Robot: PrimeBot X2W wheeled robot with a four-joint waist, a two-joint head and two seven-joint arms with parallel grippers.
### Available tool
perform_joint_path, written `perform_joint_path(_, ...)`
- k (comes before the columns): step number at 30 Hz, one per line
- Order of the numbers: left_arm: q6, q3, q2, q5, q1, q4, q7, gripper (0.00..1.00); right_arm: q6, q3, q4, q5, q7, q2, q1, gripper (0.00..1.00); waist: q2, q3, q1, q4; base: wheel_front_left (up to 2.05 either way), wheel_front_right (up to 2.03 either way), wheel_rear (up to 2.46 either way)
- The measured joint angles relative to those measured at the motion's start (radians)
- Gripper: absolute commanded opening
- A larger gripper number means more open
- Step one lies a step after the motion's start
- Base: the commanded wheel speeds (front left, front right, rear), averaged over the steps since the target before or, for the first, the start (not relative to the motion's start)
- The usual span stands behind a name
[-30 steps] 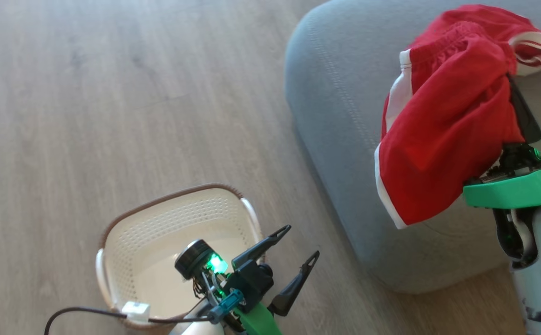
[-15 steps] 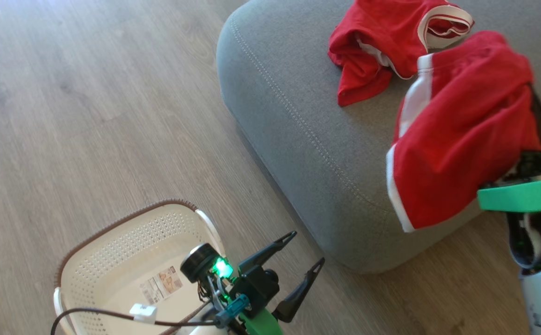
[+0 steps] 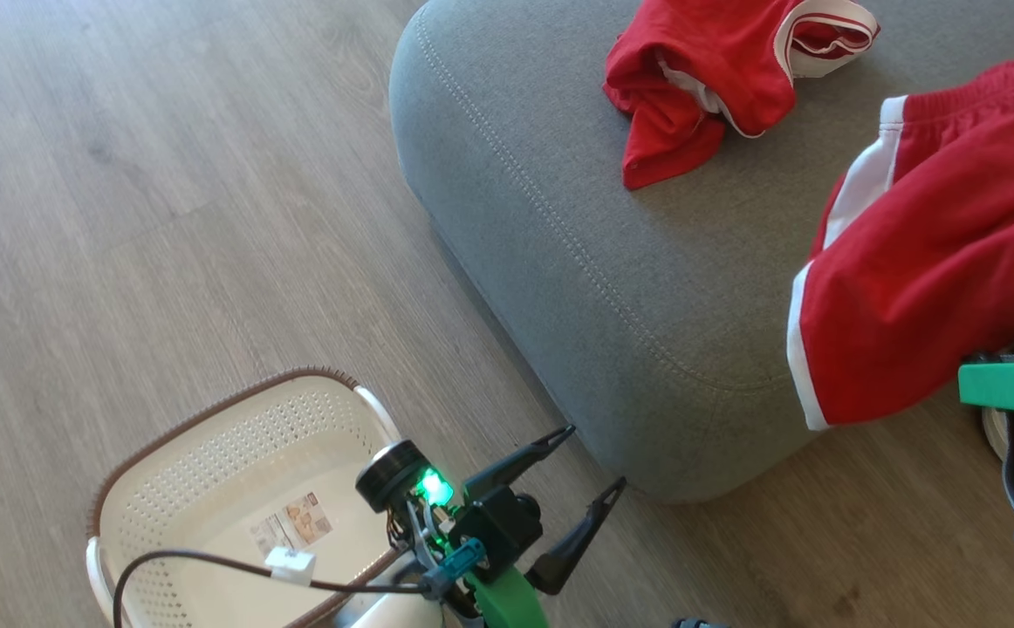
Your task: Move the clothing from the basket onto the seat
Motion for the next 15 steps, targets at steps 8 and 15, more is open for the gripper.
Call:
perform_joint_path(8, 0.0, 0.023, -0.001, -0.003, 0.002, 0.0, 0.0, 1.0, 0.0, -0.001, 0.009, 0.0, 0.0, -0.014, 0.014, 0.0, 0.0, 0.001, 0.0, 0.004, 0.0, 0.0, 0.0)
perform_joint_path(15, 0.0, 0.054, 0.002, 0.014, 0.012, -0.008, 0.0, 1.0, 0.0, 0.001, 0.063, 0.0, 0.0, -0.076, -0.038, 0.0, 0.0, 0.029, 0.0, -0.001, 0.0, 0.0, 0.0)
